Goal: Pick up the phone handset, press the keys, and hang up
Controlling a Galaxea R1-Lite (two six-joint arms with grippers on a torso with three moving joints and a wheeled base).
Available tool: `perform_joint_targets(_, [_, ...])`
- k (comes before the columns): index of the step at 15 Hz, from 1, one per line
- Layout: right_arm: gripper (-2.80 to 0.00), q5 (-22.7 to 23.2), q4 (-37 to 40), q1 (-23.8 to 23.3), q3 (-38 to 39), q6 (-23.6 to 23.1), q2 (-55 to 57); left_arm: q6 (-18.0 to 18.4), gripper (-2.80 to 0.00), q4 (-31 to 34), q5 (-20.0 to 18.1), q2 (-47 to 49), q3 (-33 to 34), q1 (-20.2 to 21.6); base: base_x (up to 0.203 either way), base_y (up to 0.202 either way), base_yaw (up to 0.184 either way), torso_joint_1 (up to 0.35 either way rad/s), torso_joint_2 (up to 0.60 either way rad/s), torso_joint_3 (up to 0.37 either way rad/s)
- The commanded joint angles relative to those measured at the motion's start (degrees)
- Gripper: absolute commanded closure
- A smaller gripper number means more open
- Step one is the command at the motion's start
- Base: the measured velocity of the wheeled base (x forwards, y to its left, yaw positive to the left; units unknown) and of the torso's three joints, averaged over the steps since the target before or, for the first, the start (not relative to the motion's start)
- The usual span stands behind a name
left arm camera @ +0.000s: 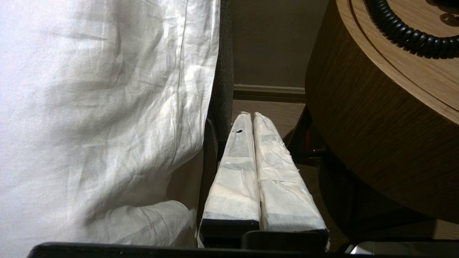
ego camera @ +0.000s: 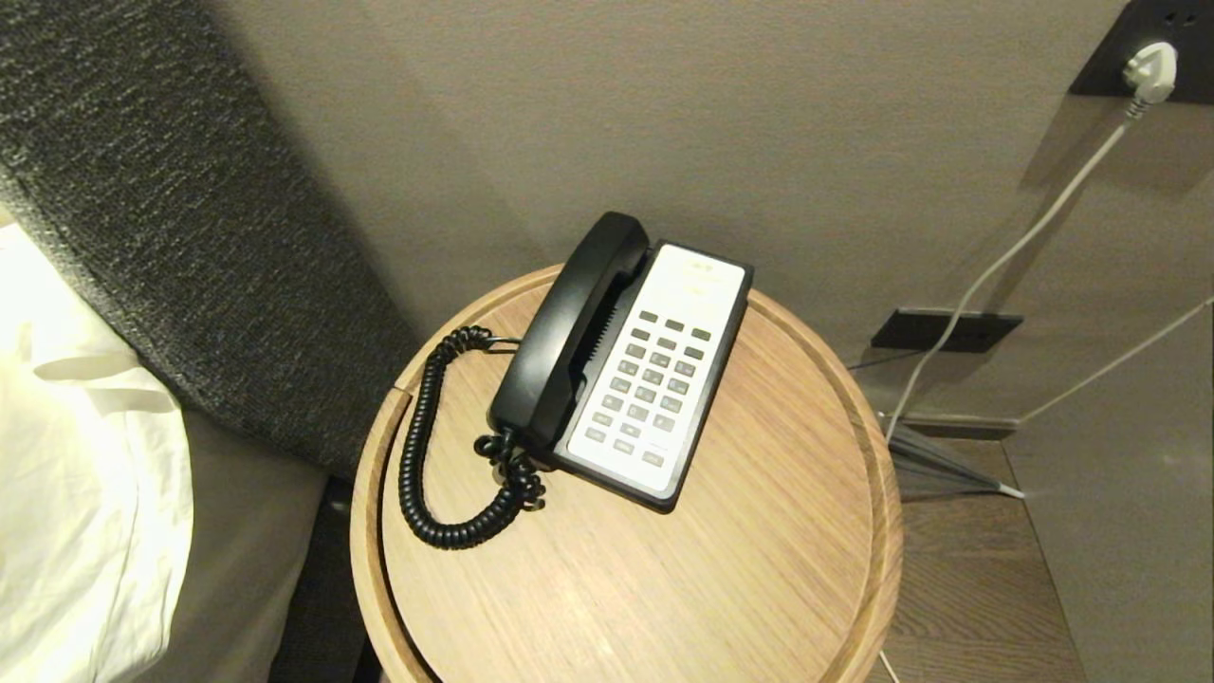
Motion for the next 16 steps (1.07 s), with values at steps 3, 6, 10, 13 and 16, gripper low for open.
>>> perform_joint_targets(3, [0.00,-0.53,-5.33,-0.02,14.41,-8.57,-10.57,0.01,0.00,-0.06,0.01,0.07,2.02,0.00,0.000,0.000,0.000,0.000,0.00,0.000])
perform_joint_targets(6, [0.00,-3.73,-18.24,0.42,24.98,-11.41,-15.05,0.01,0.00,-0.06,0.01,0.05,2.02,0.00,0.000,0.000,0.000,0.000,0.00,0.000])
perform_joint_targets(10, [0.00,-4.62,-18.73,0.53,24.48,-12.24,-16.16,0.01,0.00,-0.06,0.01,-0.01,2.02,0.00,0.000,0.000,0.000,0.000,0.00,0.000])
perform_joint_targets(13, [0.00,-4.53,-18.72,0.53,24.48,-12.32,-16.25,0.01,0.00,-0.06,0.01,0.07,2.02,0.00,0.000,0.000,0.000,0.000,0.00,0.000])
perform_joint_targets(16, [0.00,-4.53,-18.73,0.53,24.48,-12.32,-16.25,0.01,0.00,-0.06,0.01,-0.01,2.02,0.00,0.000,0.000,0.000,0.000,0.00,0.000])
